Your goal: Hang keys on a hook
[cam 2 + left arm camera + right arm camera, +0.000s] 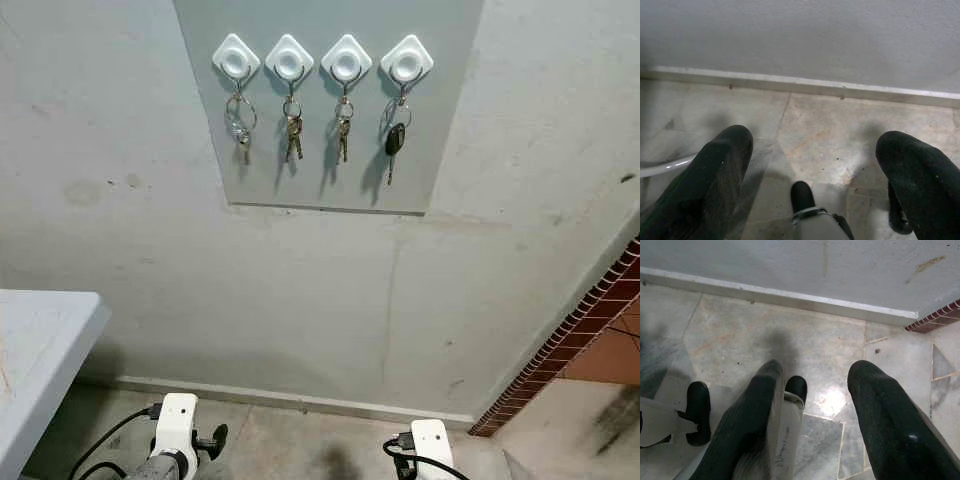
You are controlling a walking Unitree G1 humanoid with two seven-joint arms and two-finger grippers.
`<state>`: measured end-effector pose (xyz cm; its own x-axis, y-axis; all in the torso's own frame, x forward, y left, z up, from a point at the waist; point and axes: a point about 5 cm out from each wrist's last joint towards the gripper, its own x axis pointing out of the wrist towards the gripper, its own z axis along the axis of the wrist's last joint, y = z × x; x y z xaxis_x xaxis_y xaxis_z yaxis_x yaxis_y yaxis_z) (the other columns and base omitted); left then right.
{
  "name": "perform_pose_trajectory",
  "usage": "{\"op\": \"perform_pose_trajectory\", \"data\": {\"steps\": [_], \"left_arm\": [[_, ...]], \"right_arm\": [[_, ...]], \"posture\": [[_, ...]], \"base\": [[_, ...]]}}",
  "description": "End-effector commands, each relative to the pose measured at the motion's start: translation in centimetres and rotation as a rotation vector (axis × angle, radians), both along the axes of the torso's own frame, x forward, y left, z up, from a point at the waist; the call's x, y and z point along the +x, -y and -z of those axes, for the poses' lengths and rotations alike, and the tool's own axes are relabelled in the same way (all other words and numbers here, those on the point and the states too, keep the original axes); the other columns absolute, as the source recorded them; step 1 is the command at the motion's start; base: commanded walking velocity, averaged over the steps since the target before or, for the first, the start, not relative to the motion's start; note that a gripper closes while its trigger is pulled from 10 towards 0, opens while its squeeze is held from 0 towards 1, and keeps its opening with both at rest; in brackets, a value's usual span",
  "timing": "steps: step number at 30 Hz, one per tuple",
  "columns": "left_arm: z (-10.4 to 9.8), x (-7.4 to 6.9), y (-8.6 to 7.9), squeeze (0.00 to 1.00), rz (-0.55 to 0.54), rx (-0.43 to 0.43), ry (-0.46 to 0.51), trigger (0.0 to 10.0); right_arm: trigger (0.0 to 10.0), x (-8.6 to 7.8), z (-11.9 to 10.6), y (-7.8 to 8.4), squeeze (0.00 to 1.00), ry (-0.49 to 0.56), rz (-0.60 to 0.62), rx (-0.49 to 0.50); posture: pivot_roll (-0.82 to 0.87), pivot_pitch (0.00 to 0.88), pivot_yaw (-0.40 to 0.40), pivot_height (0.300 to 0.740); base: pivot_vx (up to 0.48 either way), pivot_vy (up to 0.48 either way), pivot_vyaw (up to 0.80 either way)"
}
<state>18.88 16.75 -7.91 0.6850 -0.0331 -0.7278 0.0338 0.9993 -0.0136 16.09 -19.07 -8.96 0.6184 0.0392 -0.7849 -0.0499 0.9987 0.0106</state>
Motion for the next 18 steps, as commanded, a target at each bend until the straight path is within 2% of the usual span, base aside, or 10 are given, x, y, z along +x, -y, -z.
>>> {"op": "perform_pose_trajectory", "data": {"steps": [1, 9, 18], "left_arm": [[0.13, -0.3, -0.26, 0.0, -0.02, 0.002, -0.005, 10.0], [0.17, -0.28, 0.34, 0.0, -0.012, 0.004, -0.006, 10.0], [0.16, -0.27, 0.31, 0.0, -0.025, 0.0, -0.005, 10.0]], "right_arm": [[10.0, 0.33, -0.11, -0.1, 0.0, 0.004, 0.002, 0.003], [10.0, 0.19, 0.11, -0.53, 0.0, -0.029, -0.002, -0.002], [10.0, -0.03, 0.24, -0.5, 0.0, -0.045, 0.004, -0.005]], "posture": [[-0.09, 0.0, 0.019, 0.74], [-0.09, 0.0, 0.011, 0.74], [-0.08, 0.0, 0.01, 0.74]], "base": [[0.0, 0.0, 0.0], [0.0, 0.0, 0.0], [0.0, 0.0, -0.58]]}}
